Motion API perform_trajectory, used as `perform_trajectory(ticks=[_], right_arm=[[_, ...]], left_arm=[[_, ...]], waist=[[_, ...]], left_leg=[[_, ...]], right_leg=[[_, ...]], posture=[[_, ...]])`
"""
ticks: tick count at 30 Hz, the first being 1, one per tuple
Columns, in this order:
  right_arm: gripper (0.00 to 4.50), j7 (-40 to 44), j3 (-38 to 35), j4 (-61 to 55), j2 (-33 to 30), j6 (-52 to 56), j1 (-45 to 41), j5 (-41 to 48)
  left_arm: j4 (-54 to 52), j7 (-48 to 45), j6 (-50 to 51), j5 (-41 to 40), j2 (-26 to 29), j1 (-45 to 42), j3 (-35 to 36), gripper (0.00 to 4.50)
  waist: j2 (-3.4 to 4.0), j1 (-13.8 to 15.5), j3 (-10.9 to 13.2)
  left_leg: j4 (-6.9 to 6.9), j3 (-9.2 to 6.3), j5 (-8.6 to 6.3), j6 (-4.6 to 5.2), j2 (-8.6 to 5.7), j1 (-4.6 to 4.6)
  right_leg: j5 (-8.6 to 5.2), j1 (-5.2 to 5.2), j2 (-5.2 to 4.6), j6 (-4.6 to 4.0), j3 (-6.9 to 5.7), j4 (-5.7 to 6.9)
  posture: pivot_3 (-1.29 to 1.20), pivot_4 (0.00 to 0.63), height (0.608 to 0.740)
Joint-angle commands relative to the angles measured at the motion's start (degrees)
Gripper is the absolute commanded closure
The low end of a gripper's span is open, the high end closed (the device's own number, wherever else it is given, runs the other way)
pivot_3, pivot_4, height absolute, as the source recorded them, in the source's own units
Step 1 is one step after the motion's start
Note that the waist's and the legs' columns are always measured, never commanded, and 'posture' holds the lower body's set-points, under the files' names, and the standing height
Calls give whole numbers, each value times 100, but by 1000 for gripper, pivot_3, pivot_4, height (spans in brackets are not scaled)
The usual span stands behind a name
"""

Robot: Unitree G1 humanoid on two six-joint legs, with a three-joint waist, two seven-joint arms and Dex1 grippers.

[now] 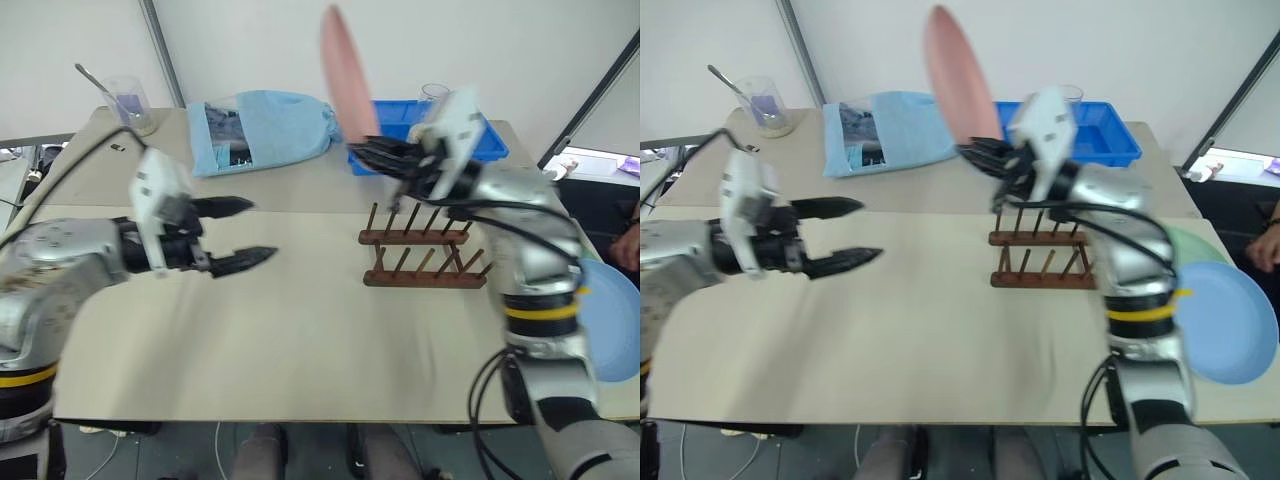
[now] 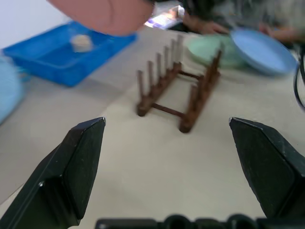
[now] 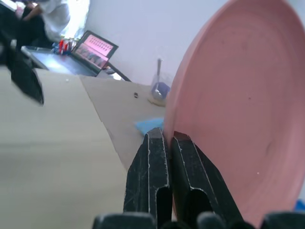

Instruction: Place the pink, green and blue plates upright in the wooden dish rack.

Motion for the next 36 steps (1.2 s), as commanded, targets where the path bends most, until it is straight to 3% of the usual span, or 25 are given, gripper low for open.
perform_trajectory(ticks=[1,7,14,20,36], right_arm=[[4500,-377,-1265,-1010,-564,1661,231,1541],[4500,-1159,-2890,-1053,-1212,3289,960,3190],[4500,-1471,-3637,-781,-1717,4001,1709,4327],[4500,-1414,-3603,-403,-2026,3970,2000,4618],[4500,-405,-2717,957,-2538,3471,1825,3926]], left_arm=[[-107,-310,-510,157,-461,-433,-482,49],[213,-882,-874,374,-1018,-859,-1095,49],[330,-1164,-1030,527,-1307,-985,-1348,49],[343,-1235,-1038,614,-1440,-1020,-1387,49],[397,-1249,-1047,659,-1623,-1051,-1379,49]], waist=[[0,25,0],[0,-52,0],[3,-71,0],[3,-74,0],[3,-73,0]], left_leg=[[0,0,-1,2,1,-1],[5,3,0,17,2,9],[9,9,28,63,-1,12],[33,8,38,81,-3,9],[59,15,39,81,-9,4]], right_leg=[[0,1,2,0,0,-1],[-3,8,13,4,19,0],[-14,8,14,48,33,6],[-11,16,15,36,39,8],[-7,25,20,40,66,5]], posture=[[0,150,740],[0,150,740],[0,150,740],[0,150,740],[0,150,740]])
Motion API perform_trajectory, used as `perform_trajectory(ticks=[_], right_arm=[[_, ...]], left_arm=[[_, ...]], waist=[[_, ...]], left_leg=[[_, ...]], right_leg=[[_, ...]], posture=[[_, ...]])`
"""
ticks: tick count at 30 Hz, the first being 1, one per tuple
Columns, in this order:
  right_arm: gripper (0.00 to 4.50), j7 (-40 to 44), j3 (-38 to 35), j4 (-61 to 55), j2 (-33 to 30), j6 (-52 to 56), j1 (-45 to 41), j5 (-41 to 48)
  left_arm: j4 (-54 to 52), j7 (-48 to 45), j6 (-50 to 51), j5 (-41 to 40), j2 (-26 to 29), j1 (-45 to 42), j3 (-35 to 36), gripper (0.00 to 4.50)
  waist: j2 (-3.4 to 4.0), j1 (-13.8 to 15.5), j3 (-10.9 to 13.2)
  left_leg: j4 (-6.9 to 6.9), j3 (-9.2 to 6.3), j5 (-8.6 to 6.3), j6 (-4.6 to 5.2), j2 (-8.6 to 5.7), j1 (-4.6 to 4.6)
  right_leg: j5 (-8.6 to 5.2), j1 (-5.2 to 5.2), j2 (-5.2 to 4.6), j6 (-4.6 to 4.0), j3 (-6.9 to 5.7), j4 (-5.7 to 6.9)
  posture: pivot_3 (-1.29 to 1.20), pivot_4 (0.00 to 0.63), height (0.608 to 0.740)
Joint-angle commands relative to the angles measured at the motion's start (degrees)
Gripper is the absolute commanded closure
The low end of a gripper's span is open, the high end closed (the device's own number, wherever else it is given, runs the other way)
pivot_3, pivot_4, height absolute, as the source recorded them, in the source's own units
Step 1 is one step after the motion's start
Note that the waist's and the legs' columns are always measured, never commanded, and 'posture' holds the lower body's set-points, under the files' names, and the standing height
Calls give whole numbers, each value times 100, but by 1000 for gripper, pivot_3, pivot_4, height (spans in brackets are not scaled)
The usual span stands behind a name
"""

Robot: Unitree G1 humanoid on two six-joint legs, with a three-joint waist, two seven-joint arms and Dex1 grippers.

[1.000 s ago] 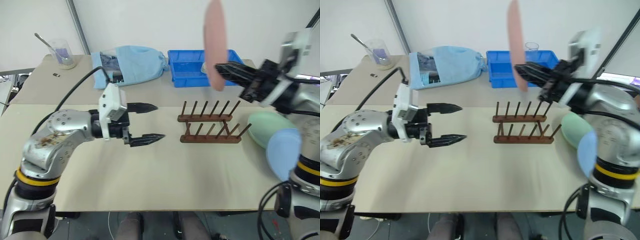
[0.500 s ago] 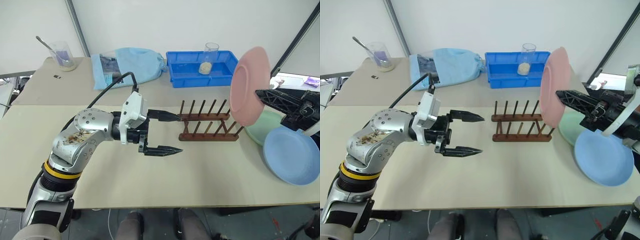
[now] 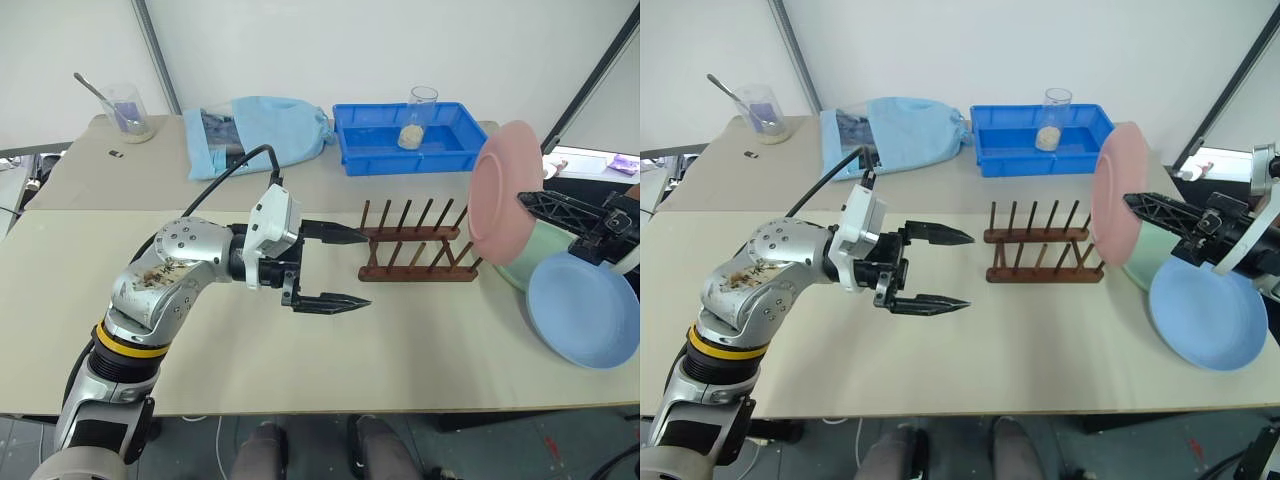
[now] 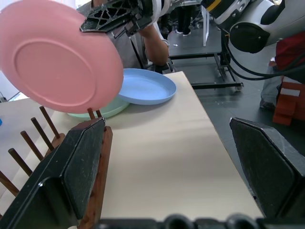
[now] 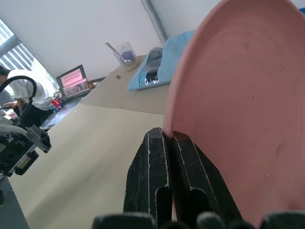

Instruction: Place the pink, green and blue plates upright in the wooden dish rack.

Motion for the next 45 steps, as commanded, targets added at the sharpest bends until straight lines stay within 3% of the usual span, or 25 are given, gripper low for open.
perform_trajectory(ticks=[1,15,31,43,44,45], right_arm=[[4500,252,146,275,-157,-172,-253,-129],[4500,1146,934,588,-482,-117,-762,-505],[4500,1198,1291,1637,-328,-30,-1280,-1105],[355,969,1129,1963,-158,-578,-1601,-1607],[40,968,1104,1978,-164,-608,-1623,-1634],[40,945,1052,1998,-192,-646,-1682,-1649]], left_arm=[[-32,-25,-120,-2,-68,-130,73,49],[116,-202,-211,48,-82,-94,103,49],[170,-201,-280,130,-176,-124,71,49],[80,-53,-261,212,-315,-46,27,0],[68,-37,-258,220,-326,-41,22,0],[67,-21,-265,232,-337,-35,18,0]], waist=[[0,0,0],[1,-14,-1],[1,-15,-1],[2,-7,0],[2,-4,0],[2,-2,0]], left_leg=[[0,1,0,0,0,0],[0,10,0,0,10,9],[0,19,0,0,9,14],[0,19,0,0,8,8],[0,19,0,0,8,8],[0,19,0,0,8,8]], right_leg=[[0,0,0,0,1,0],[0,1,67,2,99,1],[2,1,67,5,108,3],[25,0,67,44,109,-2],[25,-1,67,44,109,-2],[25,0,67,43,109,-2]], posture=[[0,150,740],[0,150,740],[0,150,740],[0,150,740],[0,150,740],[0,150,740]])
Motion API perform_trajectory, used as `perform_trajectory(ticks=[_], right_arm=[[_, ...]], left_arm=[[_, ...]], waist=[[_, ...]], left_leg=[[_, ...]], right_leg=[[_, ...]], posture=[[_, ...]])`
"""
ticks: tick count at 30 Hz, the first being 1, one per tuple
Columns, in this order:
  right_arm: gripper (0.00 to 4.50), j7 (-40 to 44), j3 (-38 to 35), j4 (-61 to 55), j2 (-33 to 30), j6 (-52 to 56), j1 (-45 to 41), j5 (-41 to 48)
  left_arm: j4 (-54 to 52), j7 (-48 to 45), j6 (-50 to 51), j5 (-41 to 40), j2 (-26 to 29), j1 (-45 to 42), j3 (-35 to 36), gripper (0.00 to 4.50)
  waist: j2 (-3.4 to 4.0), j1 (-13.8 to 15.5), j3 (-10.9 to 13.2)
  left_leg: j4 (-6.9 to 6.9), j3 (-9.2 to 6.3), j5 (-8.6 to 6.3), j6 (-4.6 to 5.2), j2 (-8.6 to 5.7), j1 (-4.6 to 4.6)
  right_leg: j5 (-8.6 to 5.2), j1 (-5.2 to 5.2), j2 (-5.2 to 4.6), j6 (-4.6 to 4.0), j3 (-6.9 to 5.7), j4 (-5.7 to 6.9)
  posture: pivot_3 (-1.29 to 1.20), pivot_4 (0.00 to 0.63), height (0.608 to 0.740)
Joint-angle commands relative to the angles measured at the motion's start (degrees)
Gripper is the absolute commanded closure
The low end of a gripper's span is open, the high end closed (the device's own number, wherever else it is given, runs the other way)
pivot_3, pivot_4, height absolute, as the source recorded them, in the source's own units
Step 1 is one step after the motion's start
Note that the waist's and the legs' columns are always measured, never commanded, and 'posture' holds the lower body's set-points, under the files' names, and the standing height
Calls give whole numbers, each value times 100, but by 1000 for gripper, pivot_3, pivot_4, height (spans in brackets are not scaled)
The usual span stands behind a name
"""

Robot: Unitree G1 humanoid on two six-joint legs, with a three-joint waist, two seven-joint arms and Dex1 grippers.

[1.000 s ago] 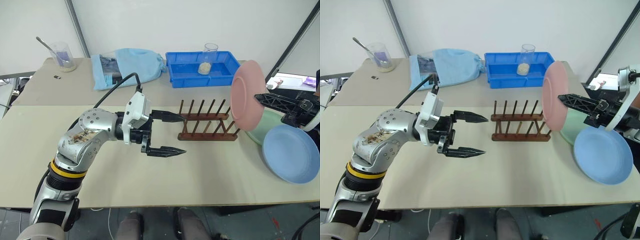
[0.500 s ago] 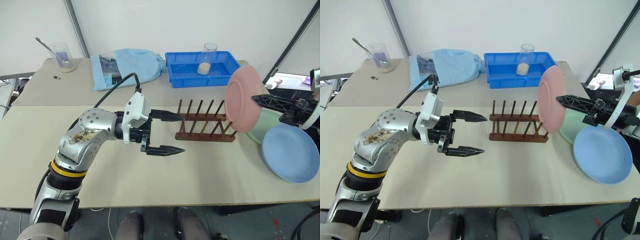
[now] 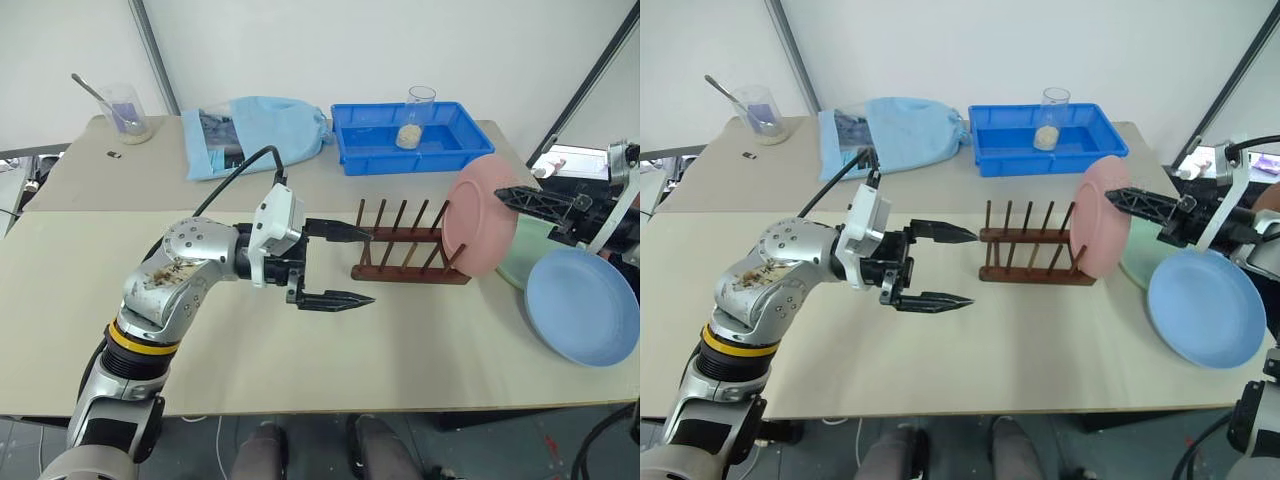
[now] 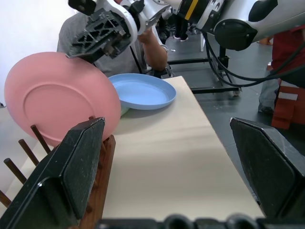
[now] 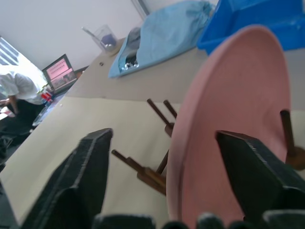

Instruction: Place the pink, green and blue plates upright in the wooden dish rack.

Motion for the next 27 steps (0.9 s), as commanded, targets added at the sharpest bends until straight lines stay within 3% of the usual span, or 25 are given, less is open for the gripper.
perform_trajectory(ticks=[1,6,11,14,18,23,27], right_arm=[[40,-45,-395,-15,-173,-275,-255,-54],[40,135,-656,-231,-560,-326,-122,-101],[40,498,-1112,-727,-1156,-360,642,-133],[40,708,-1504,-1137,-1392,-366,1315,-207],[40,1058,-1727,-2165,-1411,-1240,2867,-961],[40,782,-939,-2732,-1155,-2980,3819,-2292],[40,546,-78,-2493,-1001,-3839,3614,-3010]], left_arm=[[-168,99,-115,35,-58,-3,26,0],[-246,183,-95,28,-83,75,31,0],[-385,230,-51,72,92,308,96,0],[-509,273,-28,67,226,472,149,0],[-738,394,45,3,307,647,192,0],[-828,399,-112,194,325,732,14,0],[-861,398,-125,232,294,736,-41,0]], waist=[[0,3,0],[3,11,1],[5,28,1],[7,23,0],[9,20,-1],[10,-16,-2],[11,-35,0]], left_leg=[[0,0,0,0,0,0],[-2,0,0,0,-1,-3],[-4,0,-4,7,-1,-8],[-3,1,-4,7,-1,-7],[-1,2,-4,7,2,3],[7,14,-4,6,-1,35],[8,14,-5,5,-1,65]], right_leg=[[0,0,0,0,0,0],[0,0,-1,0,0,-3],[-5,-3,-2,5,0,-5],[-5,-3,-2,5,1,-3],[-8,0,-1,1,1,4],[-23,26,-2,-24,12,6],[-25,56,-3,-27,13,-1]], posture=[[0,150,740],[0,150,740],[0,150,740],[0,150,740],[0,150,740],[0,150,740],[0,150,740]])
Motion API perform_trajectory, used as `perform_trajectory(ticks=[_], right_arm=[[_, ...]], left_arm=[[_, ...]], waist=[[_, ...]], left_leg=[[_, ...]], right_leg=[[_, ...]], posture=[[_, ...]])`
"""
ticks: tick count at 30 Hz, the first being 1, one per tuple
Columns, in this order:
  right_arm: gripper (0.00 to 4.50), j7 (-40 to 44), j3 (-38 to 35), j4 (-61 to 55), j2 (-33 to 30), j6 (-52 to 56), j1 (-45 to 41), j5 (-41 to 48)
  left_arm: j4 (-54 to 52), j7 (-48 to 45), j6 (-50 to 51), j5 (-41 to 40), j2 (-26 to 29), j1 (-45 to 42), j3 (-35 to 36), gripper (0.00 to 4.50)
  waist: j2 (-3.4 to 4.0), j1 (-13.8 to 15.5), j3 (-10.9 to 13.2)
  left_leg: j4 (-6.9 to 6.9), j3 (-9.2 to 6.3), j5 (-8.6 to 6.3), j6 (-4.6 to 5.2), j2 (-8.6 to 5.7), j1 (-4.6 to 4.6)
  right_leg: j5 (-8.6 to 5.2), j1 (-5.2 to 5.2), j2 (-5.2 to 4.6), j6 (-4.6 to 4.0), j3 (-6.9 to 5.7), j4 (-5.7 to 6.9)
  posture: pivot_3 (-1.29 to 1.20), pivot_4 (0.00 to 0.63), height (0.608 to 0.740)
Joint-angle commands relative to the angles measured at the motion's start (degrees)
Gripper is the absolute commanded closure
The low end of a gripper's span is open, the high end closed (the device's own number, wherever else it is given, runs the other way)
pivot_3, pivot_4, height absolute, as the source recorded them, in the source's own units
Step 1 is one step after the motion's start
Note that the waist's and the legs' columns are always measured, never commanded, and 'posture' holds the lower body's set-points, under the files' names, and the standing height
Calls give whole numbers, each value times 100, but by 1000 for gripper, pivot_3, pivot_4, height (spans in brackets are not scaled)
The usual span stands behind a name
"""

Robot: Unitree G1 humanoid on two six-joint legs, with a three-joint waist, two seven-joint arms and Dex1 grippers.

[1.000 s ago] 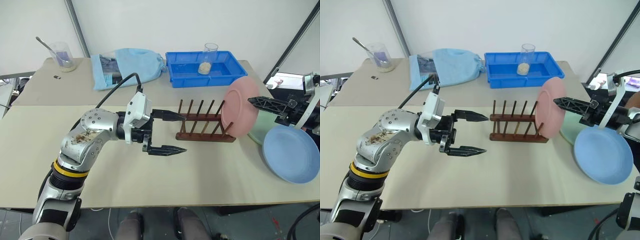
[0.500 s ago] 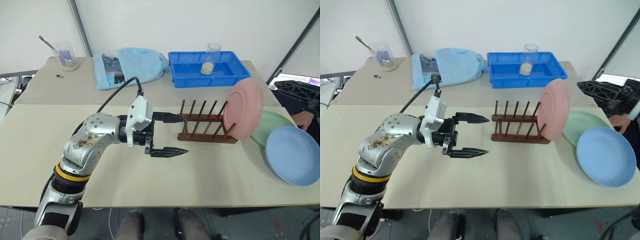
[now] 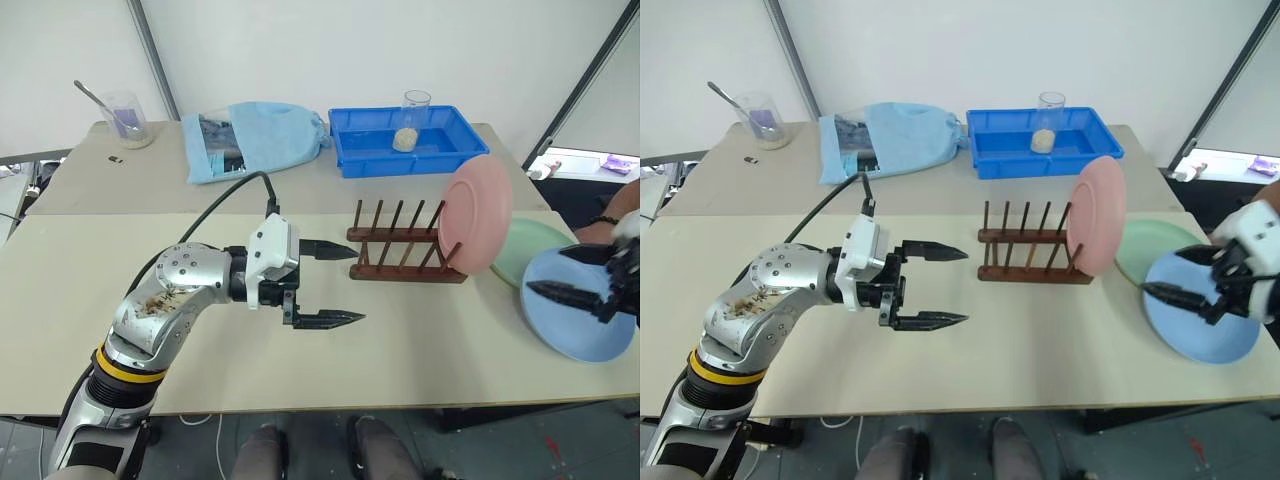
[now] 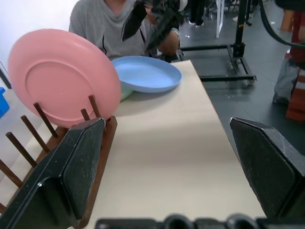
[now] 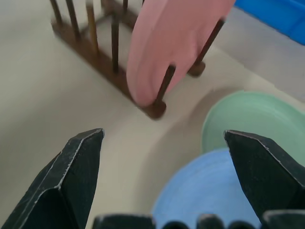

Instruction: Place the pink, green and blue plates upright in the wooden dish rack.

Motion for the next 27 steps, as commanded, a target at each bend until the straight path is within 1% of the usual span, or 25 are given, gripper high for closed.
perform_trajectory(ticks=[1,5,11,18,25,27], right_arm=[[40,-214,575,178,17,-809,-363,-641],[40,-402,1490,825,191,-1312,-1156,-1329],[40,-581,2511,2098,497,-1707,-2309,-2266],[40,-659,3091,3458,1011,-1822,-3335,-2823],[40,-613,3241,4392,1299,-1806,-3844,-3032],[566,-611,3264,4577,1364,-1813,-3943,-3090]], left_arm=[[-226,7,-138,31,-6,-64,-7,0],[-254,37,-103,-15,-42,-102,-9,0],[-266,108,-31,-66,-80,-166,25,0],[-276,229,-42,-17,-141,-204,-25,0],[-276,267,-42,-2,-123,-224,-19,0],[-275,274,-45,9,-121,-234,-20,0]], waist=[[0,-16,1],[3,-62,2],[3,-101,2],[3,-102,2],[3,-104,2],[3,-115,2]], left_leg=[[0,0,0,0,0,2],[-1,0,0,0,-1,11],[-7,-2,0,1,-3,5],[-13,-5,-5,9,-6,-1],[-10,-8,-4,9,-8,4],[-11,-8,-4,9,-8,5]], right_leg=[[0,1,0,0,0,0],[-1,10,-1,-2,1,-1],[-7,10,0,-10,1,-2],[-19,9,0,-4,1,-3],[-18,16,-1,-3,2,-1],[-17,17,0,-3,2,0]], posture=[[0,150,740],[0,150,740],[0,150,740],[0,150,740],[0,150,740],[0,150,740]])
